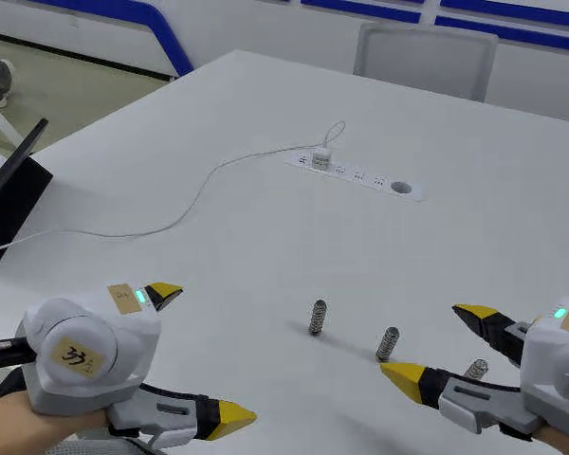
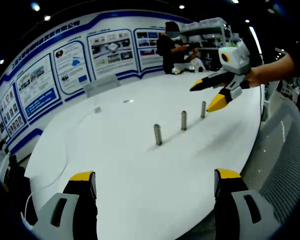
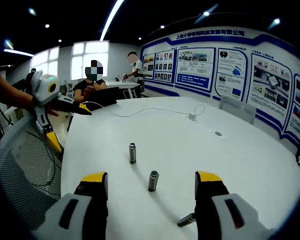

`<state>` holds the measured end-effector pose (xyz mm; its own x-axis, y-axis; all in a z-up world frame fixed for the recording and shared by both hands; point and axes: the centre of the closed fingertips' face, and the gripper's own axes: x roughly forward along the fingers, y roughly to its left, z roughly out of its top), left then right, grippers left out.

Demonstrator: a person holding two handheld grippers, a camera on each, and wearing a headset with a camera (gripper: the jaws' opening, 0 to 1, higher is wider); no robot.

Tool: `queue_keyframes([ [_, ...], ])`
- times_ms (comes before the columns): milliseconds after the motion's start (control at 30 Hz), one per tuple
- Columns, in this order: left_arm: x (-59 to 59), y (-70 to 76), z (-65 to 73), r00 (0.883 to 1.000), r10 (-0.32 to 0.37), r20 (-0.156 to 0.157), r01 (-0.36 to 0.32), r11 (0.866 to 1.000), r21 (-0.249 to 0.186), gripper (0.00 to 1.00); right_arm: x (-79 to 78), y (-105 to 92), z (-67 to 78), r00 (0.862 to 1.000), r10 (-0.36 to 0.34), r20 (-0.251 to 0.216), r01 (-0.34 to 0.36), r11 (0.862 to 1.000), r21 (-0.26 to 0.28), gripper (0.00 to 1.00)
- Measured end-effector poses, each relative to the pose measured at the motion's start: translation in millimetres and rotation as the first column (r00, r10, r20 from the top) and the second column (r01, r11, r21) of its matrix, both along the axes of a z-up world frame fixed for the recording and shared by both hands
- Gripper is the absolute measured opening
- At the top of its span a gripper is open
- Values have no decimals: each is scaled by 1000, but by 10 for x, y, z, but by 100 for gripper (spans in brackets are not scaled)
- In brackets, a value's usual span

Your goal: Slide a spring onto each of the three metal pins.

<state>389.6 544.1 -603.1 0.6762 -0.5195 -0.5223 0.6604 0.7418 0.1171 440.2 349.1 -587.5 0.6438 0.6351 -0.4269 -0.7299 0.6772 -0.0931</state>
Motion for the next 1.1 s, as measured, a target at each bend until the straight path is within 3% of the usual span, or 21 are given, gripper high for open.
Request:
queue_keyframes([
  [233,-3,-7,-6,1000,-3,-1,3,1000,2,100,-53,-164,-28,996,-92,10,92,996,21,75],
  [333,-3,-9,-4,1000,-3,-1,3,1000,-2,100,-70,-274,-5,988,-155,8,154,987,53,75],
  [433,-9,-9,-14,1000,-5,-4,5,1000,3,100,-114,-432,-7,974,-228,6,227,972,69,75],
  [600,-14,-14,-24,1000,-7,-9,7,1000,6,100,-270,-590,13,960,-279,30,277,959,53,74],
  [900,-8,4,-31,1000,-1,-12,1,1000,12,100,-406,-818,-100,922,-387,-18,387,917,96,73],
  [1100,-17,2,-38,1000,-3,-17,3,1000,13,100,-442,-878,-150,903,-429,-31,429,897,102,73],
])
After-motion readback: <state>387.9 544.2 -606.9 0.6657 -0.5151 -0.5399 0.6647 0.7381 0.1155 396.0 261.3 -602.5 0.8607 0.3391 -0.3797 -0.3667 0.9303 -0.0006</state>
